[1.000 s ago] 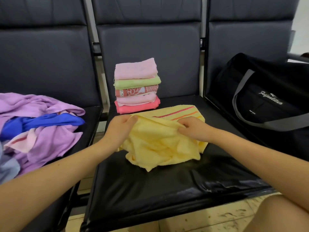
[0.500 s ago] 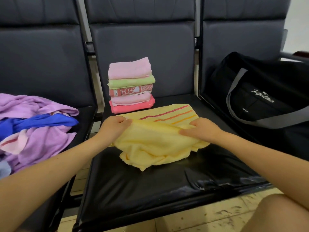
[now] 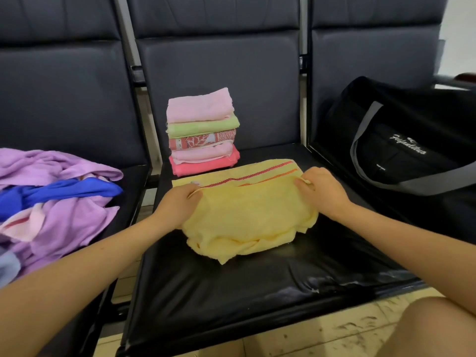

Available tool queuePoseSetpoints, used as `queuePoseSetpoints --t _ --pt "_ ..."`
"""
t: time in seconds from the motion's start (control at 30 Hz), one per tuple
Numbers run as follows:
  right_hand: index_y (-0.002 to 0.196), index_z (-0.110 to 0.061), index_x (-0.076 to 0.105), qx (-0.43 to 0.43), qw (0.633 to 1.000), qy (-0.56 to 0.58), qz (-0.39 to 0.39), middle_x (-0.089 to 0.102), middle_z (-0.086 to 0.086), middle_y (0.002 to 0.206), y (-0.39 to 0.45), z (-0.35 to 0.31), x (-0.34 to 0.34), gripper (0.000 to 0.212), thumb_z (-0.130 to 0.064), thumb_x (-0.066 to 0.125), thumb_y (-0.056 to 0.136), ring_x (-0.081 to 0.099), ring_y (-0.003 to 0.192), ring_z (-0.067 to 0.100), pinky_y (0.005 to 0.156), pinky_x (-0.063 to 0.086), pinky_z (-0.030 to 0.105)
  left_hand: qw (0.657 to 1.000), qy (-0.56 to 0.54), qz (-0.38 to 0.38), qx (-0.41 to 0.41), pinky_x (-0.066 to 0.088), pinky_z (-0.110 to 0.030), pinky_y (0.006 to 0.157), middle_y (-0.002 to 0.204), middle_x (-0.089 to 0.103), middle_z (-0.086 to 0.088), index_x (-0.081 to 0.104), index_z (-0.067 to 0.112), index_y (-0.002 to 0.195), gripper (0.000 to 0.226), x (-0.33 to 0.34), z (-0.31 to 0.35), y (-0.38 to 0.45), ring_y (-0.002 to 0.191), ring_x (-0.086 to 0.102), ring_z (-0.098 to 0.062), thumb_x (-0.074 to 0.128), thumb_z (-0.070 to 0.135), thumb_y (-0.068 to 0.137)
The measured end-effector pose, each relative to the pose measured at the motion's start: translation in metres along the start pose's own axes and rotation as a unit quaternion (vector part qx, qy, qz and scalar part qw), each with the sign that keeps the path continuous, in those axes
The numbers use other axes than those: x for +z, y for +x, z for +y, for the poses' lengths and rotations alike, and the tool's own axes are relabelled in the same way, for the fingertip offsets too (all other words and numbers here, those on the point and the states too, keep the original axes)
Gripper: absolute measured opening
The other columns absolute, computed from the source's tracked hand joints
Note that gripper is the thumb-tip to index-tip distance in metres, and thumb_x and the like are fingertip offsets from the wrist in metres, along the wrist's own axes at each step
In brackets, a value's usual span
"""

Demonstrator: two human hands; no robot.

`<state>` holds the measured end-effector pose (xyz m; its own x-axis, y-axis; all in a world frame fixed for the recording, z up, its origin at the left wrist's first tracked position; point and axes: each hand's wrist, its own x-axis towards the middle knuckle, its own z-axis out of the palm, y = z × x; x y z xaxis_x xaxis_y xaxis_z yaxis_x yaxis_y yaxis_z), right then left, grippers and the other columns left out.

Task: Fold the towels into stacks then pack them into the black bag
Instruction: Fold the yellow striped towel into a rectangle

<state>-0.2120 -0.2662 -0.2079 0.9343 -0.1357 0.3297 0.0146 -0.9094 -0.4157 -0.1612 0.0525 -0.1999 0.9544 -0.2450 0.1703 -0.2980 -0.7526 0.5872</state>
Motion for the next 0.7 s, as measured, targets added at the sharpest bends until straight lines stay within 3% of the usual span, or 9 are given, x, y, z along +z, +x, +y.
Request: queuePoseSetpoints --t 0.07,0.17,0.23,0.33,0.43,0.5,0.57,0.63,0.7 --pt "0.088 -0.013 0.063 -0.021 0.999 0.001 -0.048 0.055 -0.004 0.097 0.002 0.005 0.003 0.031 -0.032 0.042 0.1 0.045 0.101 0.012 0.087 0.042 0.035 0.999 0.024 -0.026 0.03 0.042 -0.029 0.079 0.094 0.061 0.001 0.065 0.011 0.093 0.026 0.004 0.0 0.0 0.091 0.054 -0.013 0.042 0.019 0.1" --pt "0.066 -0.018 0.045 -0.027 0.984 -0.029 -0.172 0.049 -0.005 0.071 -0.008 0.006 0.01 0.038 -0.031 0.039 0.101 0.05 0.076 0.017 0.072 0.04 0.034 0.991 0.063 -0.111 0.032 0.038 -0.026 0.081 0.101 0.061 0.003 0.061 0.019 0.095 0.025 0.013 -0.004 -0.005 0.098 0.055 -0.014 0.038 0.024 0.102" --pt "0.063 -0.021 0.039 -0.041 0.98 -0.054 -0.189 0.046 -0.008 0.065 -0.012 0.003 0.013 0.04 -0.032 0.038 0.102 0.047 0.065 0.013 0.065 0.036 0.032 0.983 0.122 -0.127 0.043 0.036 -0.026 0.075 0.086 0.057 0.008 0.05 0.027 0.077 0.029 0.016 -0.006 -0.008 0.09 0.054 -0.015 0.036 0.028 0.102" --pt "0.065 -0.02 0.042 -0.041 0.968 -0.085 -0.234 0.048 -0.008 0.066 -0.015 -0.004 0.014 0.041 -0.035 0.035 0.102 0.046 0.064 0.01 0.066 0.038 0.031 0.97 0.203 -0.115 0.071 0.033 -0.029 0.068 0.071 0.046 0.013 0.039 0.029 0.066 0.036 0.014 -0.004 -0.013 0.079 0.05 -0.014 0.035 0.031 0.102" --pt "0.074 -0.001 0.055 -0.005 0.957 -0.023 -0.29 0.055 0.003 0.073 -0.017 0.001 0.018 0.046 -0.036 0.038 0.1 0.052 0.071 0.017 0.071 0.045 0.038 0.964 0.184 -0.18 0.067 0.039 -0.031 0.068 0.074 0.054 0.005 0.051 0.02 0.07 0.036 0.01 -0.006 -0.017 0.078 0.054 -0.016 0.036 0.029 0.101" --pt "0.082 0.004 0.059 0.013 0.954 0.026 -0.298 0.06 0.01 0.079 -0.017 0.003 0.017 0.046 -0.036 0.042 0.098 0.057 0.076 0.024 0.074 0.048 0.037 0.961 0.175 -0.201 0.07 0.043 -0.031 0.073 0.077 0.058 0.001 0.056 0.015 0.073 0.035 0.007 -0.007 -0.022 0.08 0.056 -0.017 0.037 0.028 0.1" --pt "0.079 0.001 0.058 0.02 0.956 0.06 -0.286 0.059 0.012 0.079 -0.017 0.001 0.011 0.042 -0.034 0.045 0.098 0.058 0.076 0.026 0.071 0.047 0.035 0.967 0.167 -0.174 0.084 0.041 -0.031 0.07 0.075 0.057 0.001 0.053 0.016 0.071 0.033 0.001 -0.005 -0.023 0.078 0.056 -0.017 0.039 0.026 0.099" --pt "0.08 0.004 0.059 0.035 0.963 0.12 -0.239 0.061 0.017 0.08 -0.014 -0.002 0.004 0.043 -0.034 0.048 0.098 0.061 0.077 0.03 0.07 0.049 0.038 0.977 0.152 -0.121 0.087 0.039 -0.032 0.068 0.072 0.055 0.004 0.051 0.017 0.069 0.032 -0.007 -0.004 -0.02 0.077 0.054 -0.017 0.041 0.023 0.099" --pt "0.094 0.009 0.065 0.08 0.956 0.228 -0.167 0.068 0.021 0.092 -0.008 -0.005 -0.001 0.043 -0.032 0.051 0.097 0.066 0.086 0.032 0.079 0.053 0.043 0.989 0.11 -0.075 0.069 0.04 -0.031 0.068 0.074 0.057 0.003 0.055 0.014 0.073 0.029 -0.016 -0.004 -0.016 0.079 0.056 -0.019 0.042 0.021 0.098"
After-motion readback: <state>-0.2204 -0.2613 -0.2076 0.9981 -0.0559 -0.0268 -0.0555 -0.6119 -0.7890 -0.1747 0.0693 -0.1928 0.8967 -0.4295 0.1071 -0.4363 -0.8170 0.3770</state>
